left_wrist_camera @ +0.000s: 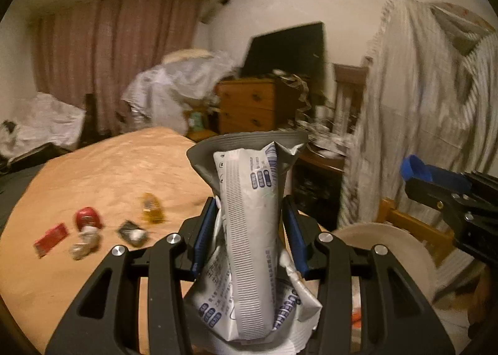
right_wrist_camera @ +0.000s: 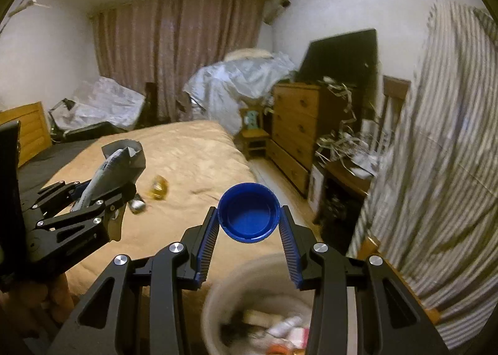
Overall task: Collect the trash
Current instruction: 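Lift and carry the white wrapper and blue cap over the white bucket with both tools, then open both tools to drop the wrapper and cap into the bucket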
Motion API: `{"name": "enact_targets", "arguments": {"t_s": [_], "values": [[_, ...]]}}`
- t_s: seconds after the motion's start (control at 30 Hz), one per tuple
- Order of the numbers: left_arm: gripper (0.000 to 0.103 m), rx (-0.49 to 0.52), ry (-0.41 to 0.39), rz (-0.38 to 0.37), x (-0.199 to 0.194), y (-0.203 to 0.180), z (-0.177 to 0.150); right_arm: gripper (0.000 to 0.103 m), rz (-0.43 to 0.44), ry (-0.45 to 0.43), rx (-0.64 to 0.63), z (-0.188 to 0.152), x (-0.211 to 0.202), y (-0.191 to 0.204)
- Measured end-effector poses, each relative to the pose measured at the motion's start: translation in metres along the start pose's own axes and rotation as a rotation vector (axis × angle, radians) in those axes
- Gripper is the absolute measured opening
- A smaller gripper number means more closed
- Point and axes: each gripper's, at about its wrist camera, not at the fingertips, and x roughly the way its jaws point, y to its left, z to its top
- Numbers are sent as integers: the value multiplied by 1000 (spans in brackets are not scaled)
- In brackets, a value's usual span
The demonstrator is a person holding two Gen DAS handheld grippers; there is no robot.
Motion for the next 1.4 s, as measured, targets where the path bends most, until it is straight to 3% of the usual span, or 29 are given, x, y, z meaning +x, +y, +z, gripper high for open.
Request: {"name": "enact_targets", "arguments": {"t_s": [0.23,0.47,0.8,1.4], "values": [[42,40,92,-115,33,-49,-5,41,-49,107,64,-16,21,-75],[42,92,275,-224,76,-81,-19,41,-10,314,119,-30,65,-130],[42,146,519,-324,122,-98,-43,41,51,530,148,-67,112,-145],[43,150,537,-318,129,-101,-41,41,56,528,168,-75,108,-137]]}}
